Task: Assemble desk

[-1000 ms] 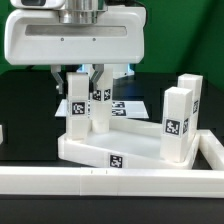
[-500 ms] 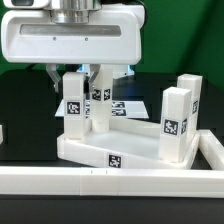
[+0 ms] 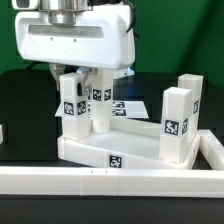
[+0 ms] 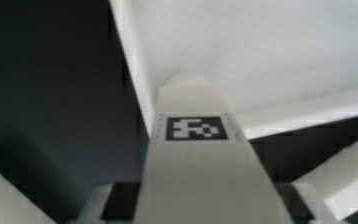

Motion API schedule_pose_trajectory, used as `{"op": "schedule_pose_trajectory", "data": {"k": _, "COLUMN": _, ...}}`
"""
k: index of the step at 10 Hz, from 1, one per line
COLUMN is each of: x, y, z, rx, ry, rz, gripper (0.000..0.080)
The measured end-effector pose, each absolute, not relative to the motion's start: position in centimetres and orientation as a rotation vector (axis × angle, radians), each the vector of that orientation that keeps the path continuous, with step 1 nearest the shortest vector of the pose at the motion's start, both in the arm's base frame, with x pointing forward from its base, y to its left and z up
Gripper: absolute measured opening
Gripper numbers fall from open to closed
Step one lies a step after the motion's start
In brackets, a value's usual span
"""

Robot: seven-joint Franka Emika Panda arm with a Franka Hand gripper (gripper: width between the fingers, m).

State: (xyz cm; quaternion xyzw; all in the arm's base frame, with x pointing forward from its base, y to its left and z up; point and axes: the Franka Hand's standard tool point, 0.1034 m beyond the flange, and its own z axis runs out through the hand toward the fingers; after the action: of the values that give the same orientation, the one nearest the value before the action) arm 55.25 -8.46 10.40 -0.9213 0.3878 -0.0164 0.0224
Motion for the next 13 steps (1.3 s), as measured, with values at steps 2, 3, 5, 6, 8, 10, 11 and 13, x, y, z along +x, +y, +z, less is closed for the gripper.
{"op": "schedule_pose_trajectory", "data": {"k": 2, "x": 55.24, "y": -8.61, "z": 10.37, "rx": -2.691, "ry": 1.495, "rz": -0.04, "gripper": 0.029}}
{"op": "schedule_pose_trajectory", "data": {"k": 3, "x": 55.27, "y": -8.71, "z": 10.37, "rx": -2.622, "ry": 1.609, "rz": -0.028, "gripper": 0.029}}
{"op": "schedule_pose_trajectory", "data": {"k": 5, "x": 55.32, "y": -8.69, "z": 10.37, "rx": -2.575, "ry": 1.678, "rz": -0.028, "gripper": 0.0291}}
{"op": "schedule_pose_trajectory", "data": {"k": 6, "x": 55.31, "y": -8.67, "z": 10.35, "rx": -2.572, "ry": 1.683, "rz": -0.028, "gripper": 0.0291}}
{"op": "schedule_pose_trajectory", "data": {"k": 8, "x": 55.26, "y": -8.67, "z": 10.33, "rx": -2.616, "ry": 1.618, "rz": -0.025, "gripper": 0.0602}}
{"op": "schedule_pose_trajectory", "data": {"k": 10, "x": 55.16, "y": -8.56, "z": 10.3, "rx": -2.736, "ry": 1.412, "rz": -0.018, "gripper": 0.0636}}
{"op": "schedule_pose_trajectory", "data": {"k": 11, "x": 55.17, "y": -8.51, "z": 10.29, "rx": -2.805, "ry": 1.271, "rz": -0.022, "gripper": 0.0636}}
{"op": "schedule_pose_trajectory", "data": {"k": 13, "x": 55.21, "y": -8.16, "z": 10.27, "rx": -2.899, "ry": 1.04, "rz": -0.028, "gripper": 0.0647}}
